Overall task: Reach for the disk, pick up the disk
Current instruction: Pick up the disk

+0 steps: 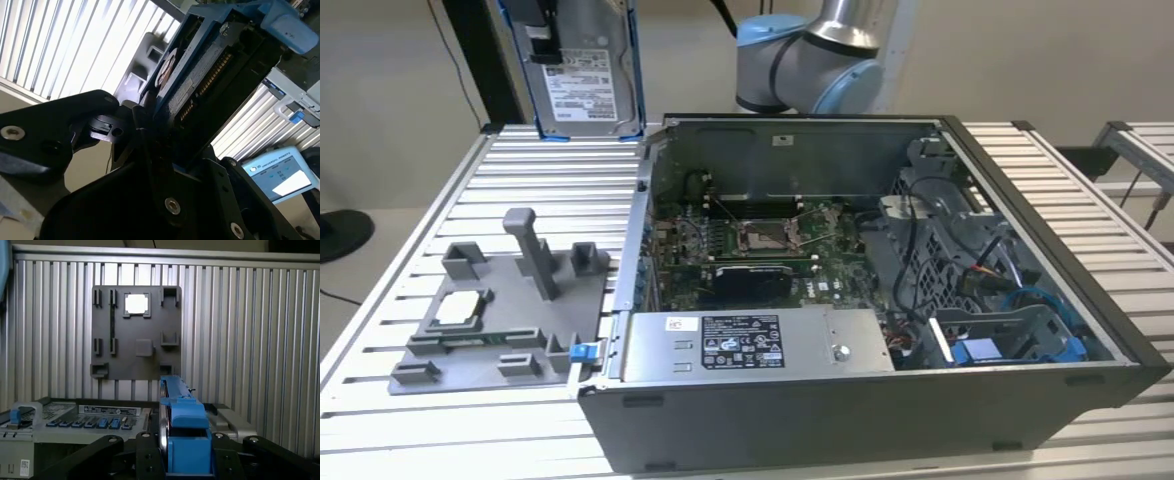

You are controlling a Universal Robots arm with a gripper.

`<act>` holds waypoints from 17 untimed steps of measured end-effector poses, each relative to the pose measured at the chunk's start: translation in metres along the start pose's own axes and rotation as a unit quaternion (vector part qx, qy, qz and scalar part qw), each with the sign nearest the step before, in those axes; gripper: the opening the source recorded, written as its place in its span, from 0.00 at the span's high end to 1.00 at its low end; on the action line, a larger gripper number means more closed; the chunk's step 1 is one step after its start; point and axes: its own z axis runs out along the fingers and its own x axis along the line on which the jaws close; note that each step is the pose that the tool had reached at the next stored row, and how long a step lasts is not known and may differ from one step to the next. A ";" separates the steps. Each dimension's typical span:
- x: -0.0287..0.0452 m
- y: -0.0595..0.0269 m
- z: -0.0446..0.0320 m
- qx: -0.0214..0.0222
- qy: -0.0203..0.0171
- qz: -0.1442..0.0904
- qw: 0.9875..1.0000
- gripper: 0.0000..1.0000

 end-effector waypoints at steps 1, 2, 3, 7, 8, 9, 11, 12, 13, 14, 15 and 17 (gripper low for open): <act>0.0001 -0.0028 -0.0001 0.000 0.000 0.000 1.000 1.00; 0.0002 -0.0055 -0.0003 0.000 0.000 0.000 1.000 1.00; 0.0003 -0.0082 -0.0004 0.000 0.000 0.000 1.000 1.00; 0.0007 -0.0192 -0.0009 -0.001 0.000 0.000 1.000 1.00; 0.0008 -0.0219 -0.0011 -0.001 0.000 0.000 1.000 1.00; 0.0009 -0.0246 -0.0012 -0.001 0.000 0.000 1.000 1.00; 0.0012 -0.0303 -0.0014 -0.001 0.000 0.000 1.000 1.00; 0.0013 -0.0330 -0.0016 -0.001 0.000 0.000 1.000 1.00; 0.0014 -0.0358 -0.0018 -0.001 0.000 0.000 1.000 1.00; 0.0015 -0.0385 -0.0019 -0.001 0.000 0.000 1.000 1.00; 0.0016 -0.0415 -0.0020 -0.001 0.000 0.000 1.000 1.00; 0.0019 -0.0475 -0.0023 -0.002 0.000 0.000 1.000 1.00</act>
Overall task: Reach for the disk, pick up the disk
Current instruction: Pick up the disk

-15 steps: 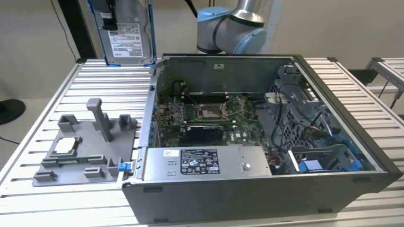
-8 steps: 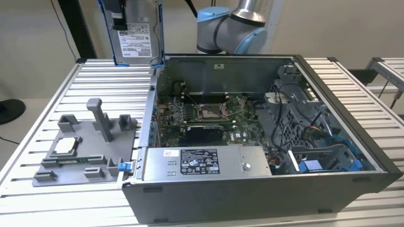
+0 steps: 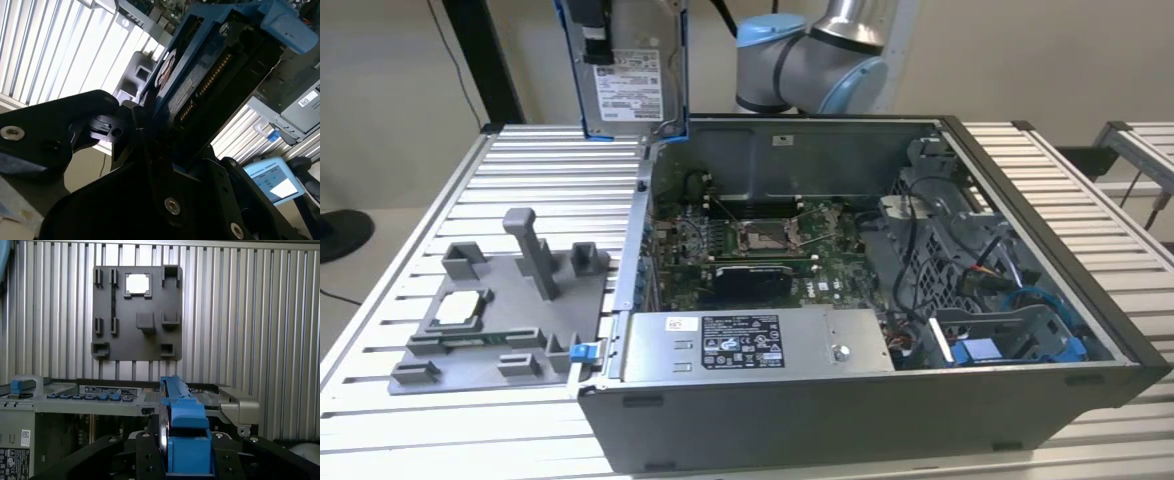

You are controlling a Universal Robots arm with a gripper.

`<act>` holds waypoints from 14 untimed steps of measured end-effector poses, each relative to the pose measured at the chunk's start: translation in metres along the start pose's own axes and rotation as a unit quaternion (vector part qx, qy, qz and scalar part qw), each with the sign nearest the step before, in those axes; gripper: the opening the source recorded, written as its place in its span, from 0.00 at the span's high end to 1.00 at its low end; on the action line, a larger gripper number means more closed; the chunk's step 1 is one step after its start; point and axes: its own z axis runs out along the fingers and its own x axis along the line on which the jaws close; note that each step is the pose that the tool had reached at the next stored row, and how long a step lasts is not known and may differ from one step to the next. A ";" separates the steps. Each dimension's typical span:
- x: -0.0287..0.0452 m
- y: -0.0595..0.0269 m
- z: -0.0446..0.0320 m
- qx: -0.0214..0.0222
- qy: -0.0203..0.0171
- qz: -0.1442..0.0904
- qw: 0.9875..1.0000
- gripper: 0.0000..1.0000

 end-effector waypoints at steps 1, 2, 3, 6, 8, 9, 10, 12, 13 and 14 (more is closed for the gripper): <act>0.0001 -0.0030 -0.0002 0.000 0.000 0.000 1.000 1.00; 0.0003 -0.0060 -0.0004 0.000 0.000 0.000 1.000 1.00; 0.0004 -0.0091 -0.0005 0.000 0.000 0.000 1.000 1.00; 0.0009 -0.0186 -0.0010 -0.001 0.000 0.000 1.000 1.00; 0.0012 -0.0250 -0.0014 -0.001 0.000 0.000 1.000 1.00; 0.0014 -0.0279 -0.0015 -0.001 0.000 0.000 1.000 1.00; 0.0015 -0.0307 -0.0017 -0.001 0.000 0.000 1.000 1.00; 0.0017 -0.0366 -0.0020 -0.002 0.000 0.000 1.000 1.00; 0.0019 -0.0396 -0.0021 -0.002 0.000 0.000 1.000 1.00; 0.0020 -0.0426 -0.0023 -0.002 0.000 0.000 1.000 1.00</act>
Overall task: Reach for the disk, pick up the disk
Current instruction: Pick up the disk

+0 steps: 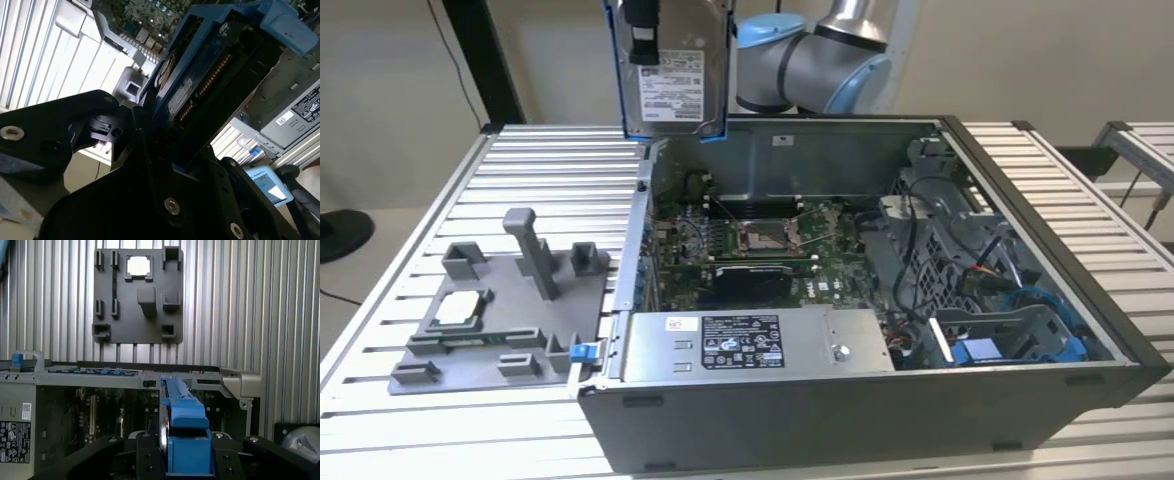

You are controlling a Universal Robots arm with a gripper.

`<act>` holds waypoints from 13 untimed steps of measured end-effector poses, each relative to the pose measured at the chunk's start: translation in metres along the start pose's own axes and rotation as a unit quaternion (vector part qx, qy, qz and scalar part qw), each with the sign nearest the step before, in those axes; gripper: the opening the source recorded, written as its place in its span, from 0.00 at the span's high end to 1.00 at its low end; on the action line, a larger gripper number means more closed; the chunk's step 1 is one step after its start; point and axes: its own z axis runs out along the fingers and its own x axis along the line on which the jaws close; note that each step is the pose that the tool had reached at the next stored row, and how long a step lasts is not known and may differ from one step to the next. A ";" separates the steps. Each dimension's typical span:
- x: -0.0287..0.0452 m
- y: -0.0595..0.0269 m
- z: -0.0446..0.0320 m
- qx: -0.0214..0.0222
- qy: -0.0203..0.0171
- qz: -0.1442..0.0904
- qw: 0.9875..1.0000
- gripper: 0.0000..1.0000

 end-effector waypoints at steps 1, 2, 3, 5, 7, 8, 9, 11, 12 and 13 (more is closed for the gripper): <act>0.0002 -0.0027 -0.0001 0.000 0.000 0.000 1.000 1.00; 0.0004 -0.0060 -0.0003 0.000 0.000 0.000 1.000 1.00; 0.0005 -0.0090 -0.0005 0.000 0.000 0.000 1.000 1.00; 0.0008 -0.0145 -0.0008 0.000 0.000 0.000 1.000 1.00; 0.0010 -0.0190 -0.0011 -0.001 0.000 0.000 1.000 1.00; 0.0011 -0.0212 -0.0011 0.000 0.000 0.000 1.000 1.00; 0.0012 -0.0234 -0.0013 -0.001 0.000 0.000 1.000 1.00; 0.0014 -0.0284 -0.0016 -0.001 0.000 0.000 1.000 1.00; 0.0015 -0.0307 -0.0017 -0.001 0.000 0.000 1.000 1.00; 0.0017 -0.0333 -0.0019 -0.001 0.000 0.000 1.000 1.00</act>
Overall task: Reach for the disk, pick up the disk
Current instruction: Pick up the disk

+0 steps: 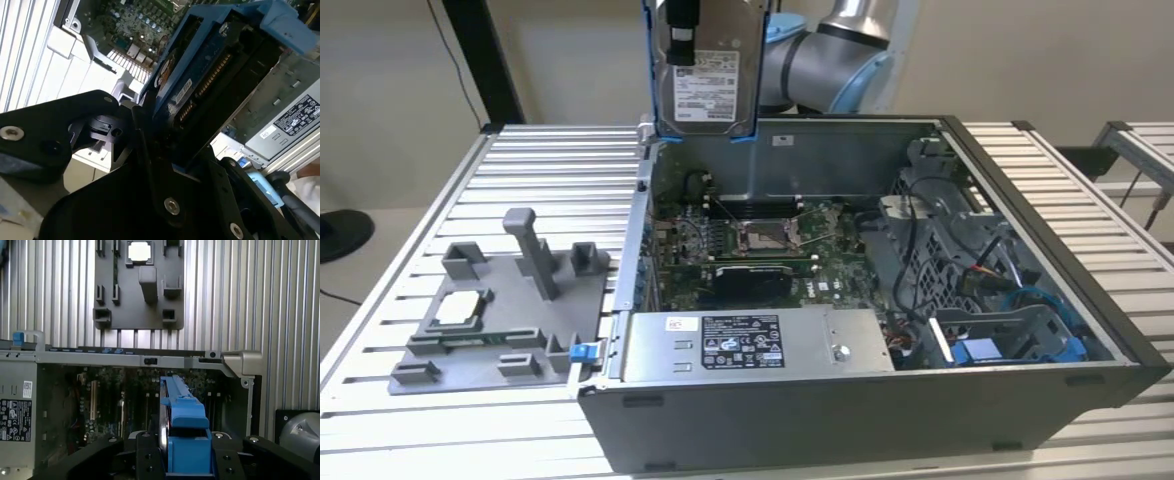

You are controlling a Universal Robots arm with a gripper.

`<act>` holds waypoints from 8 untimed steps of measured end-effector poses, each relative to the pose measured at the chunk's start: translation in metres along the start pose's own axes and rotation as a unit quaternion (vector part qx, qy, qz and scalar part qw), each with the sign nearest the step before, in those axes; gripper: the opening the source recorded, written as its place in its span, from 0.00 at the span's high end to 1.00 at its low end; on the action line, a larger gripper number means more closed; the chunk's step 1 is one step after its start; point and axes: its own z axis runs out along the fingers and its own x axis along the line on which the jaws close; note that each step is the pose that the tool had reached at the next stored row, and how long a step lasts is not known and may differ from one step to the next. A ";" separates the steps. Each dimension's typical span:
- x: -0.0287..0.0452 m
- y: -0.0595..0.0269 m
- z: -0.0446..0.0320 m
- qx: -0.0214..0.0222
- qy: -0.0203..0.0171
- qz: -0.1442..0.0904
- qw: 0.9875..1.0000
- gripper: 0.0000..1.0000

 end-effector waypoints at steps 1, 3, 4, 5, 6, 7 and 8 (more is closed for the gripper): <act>0.0001 -0.0024 -0.0001 0.000 0.000 0.000 1.000 1.00; 0.0004 -0.0073 -0.0004 0.000 0.000 0.000 1.000 1.00; 0.0006 -0.0098 -0.0005 0.000 0.000 0.000 1.000 1.00; 0.0007 -0.0124 -0.0007 0.000 0.000 0.000 1.000 1.00; 0.0009 -0.0148 -0.0008 0.000 0.000 0.000 1.000 1.00; 0.0010 -0.0173 -0.0010 0.000 0.000 0.000 1.000 1.00; 0.0011 -0.0201 -0.0011 0.000 0.000 0.000 1.000 1.00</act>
